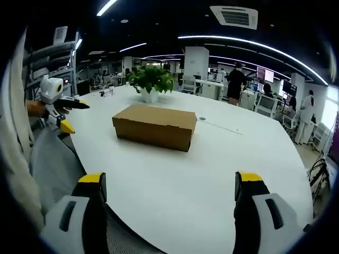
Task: Operate the shoe box by opening the lid, removing the specified soft item, and placing it in the target area until the item is outside and the box remains undamaged.
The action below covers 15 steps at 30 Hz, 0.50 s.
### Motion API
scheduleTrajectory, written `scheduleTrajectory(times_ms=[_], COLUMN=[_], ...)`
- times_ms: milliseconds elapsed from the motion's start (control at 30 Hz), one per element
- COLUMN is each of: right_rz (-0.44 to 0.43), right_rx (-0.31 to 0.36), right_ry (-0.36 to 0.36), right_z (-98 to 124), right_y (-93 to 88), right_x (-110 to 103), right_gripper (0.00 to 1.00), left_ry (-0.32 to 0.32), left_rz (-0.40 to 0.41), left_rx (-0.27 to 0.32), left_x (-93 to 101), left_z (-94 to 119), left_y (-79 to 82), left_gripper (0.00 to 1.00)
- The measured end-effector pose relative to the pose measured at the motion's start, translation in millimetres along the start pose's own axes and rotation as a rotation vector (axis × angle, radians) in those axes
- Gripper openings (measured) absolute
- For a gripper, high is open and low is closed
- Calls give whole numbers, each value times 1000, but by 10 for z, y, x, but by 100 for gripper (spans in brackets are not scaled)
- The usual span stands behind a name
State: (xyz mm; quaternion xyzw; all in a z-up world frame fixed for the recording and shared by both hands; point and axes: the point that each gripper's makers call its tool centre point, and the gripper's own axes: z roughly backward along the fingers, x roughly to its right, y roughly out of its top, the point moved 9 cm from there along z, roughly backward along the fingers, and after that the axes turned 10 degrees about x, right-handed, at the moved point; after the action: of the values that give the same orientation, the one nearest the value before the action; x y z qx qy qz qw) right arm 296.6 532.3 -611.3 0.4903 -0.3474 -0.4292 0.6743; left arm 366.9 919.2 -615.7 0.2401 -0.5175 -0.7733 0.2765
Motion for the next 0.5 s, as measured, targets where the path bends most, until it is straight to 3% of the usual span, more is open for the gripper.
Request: scheduleTrajectory(times_ms=[500], right_rz=[-2], right_rx=[5], right_ry=[1], right_z=[16], right_y=[3], right_x=[3], right_gripper=[96], left_ry=[3], left_rz=[0], left_rx=[1], left_x=[17], left_z=[11], left_y=[0], left_gripper=[99])
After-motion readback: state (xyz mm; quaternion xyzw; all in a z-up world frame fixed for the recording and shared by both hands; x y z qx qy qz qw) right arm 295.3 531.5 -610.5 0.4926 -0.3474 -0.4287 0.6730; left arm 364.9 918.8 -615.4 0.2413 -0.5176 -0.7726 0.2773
